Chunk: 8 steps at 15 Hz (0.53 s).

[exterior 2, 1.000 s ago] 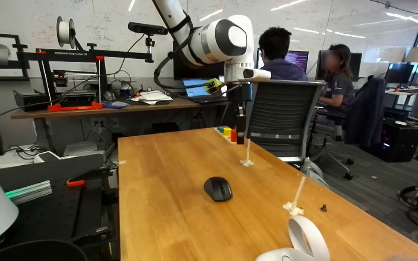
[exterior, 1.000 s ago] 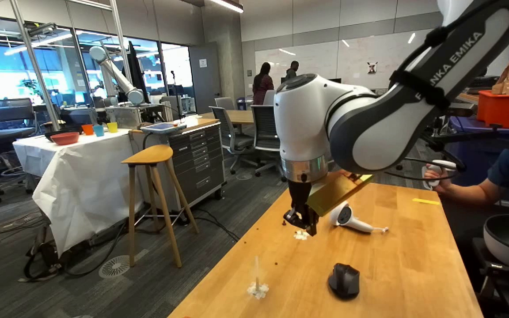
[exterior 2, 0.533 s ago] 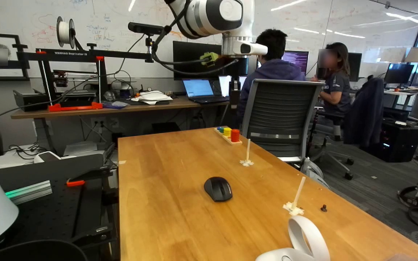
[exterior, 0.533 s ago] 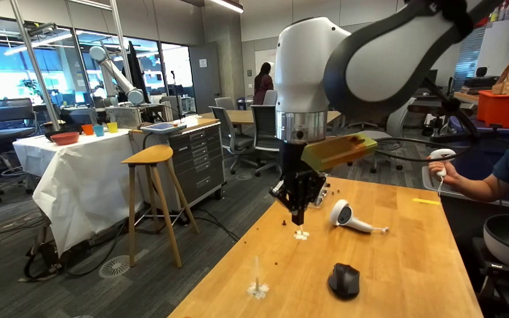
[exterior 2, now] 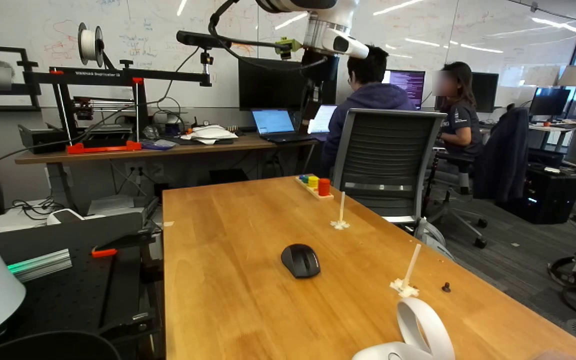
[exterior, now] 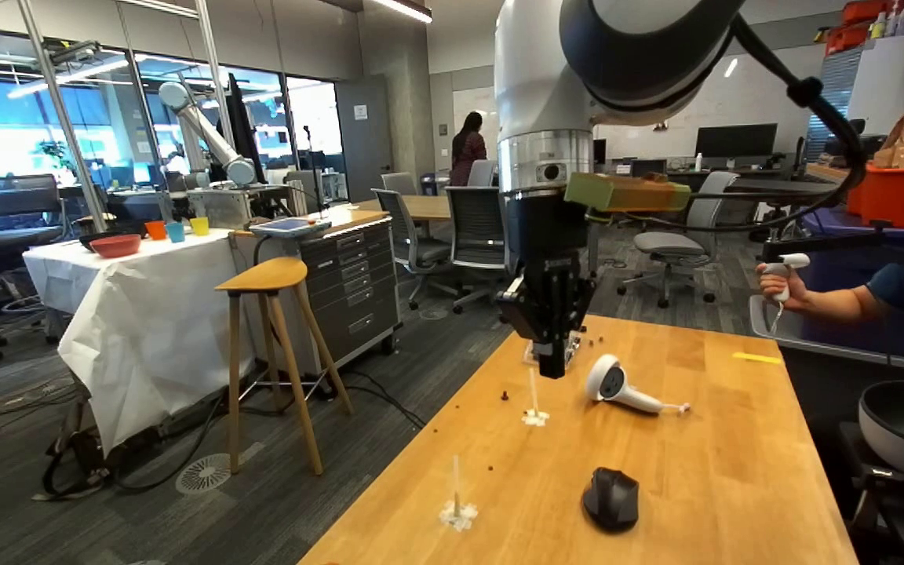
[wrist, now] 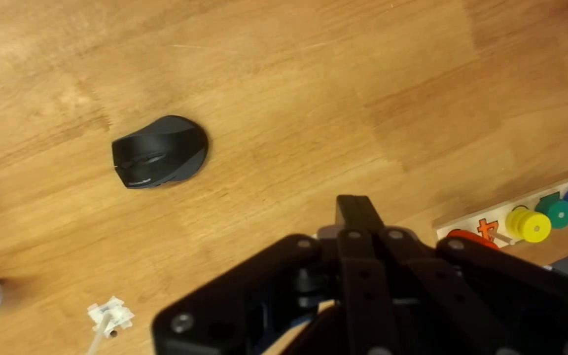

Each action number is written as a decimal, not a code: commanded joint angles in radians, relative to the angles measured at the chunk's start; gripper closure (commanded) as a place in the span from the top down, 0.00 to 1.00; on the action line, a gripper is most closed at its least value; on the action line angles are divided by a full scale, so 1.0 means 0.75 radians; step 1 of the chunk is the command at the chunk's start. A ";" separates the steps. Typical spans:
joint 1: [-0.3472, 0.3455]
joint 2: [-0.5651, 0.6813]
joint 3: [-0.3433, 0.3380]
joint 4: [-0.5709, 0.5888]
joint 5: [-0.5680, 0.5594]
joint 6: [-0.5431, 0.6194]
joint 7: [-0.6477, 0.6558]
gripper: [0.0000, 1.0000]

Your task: Press the left button of the mouse

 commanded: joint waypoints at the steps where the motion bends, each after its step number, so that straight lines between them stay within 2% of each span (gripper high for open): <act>1: -0.016 -0.043 -0.026 0.057 -0.106 -0.166 -0.015 0.00; 5: -0.008 -0.071 -0.040 0.101 -0.289 -0.276 -0.015 0.00; 6: -0.007 -0.078 -0.037 0.112 -0.317 -0.295 -0.014 0.17; 8: -0.007 -0.094 -0.031 0.126 -0.353 -0.305 -0.016 0.33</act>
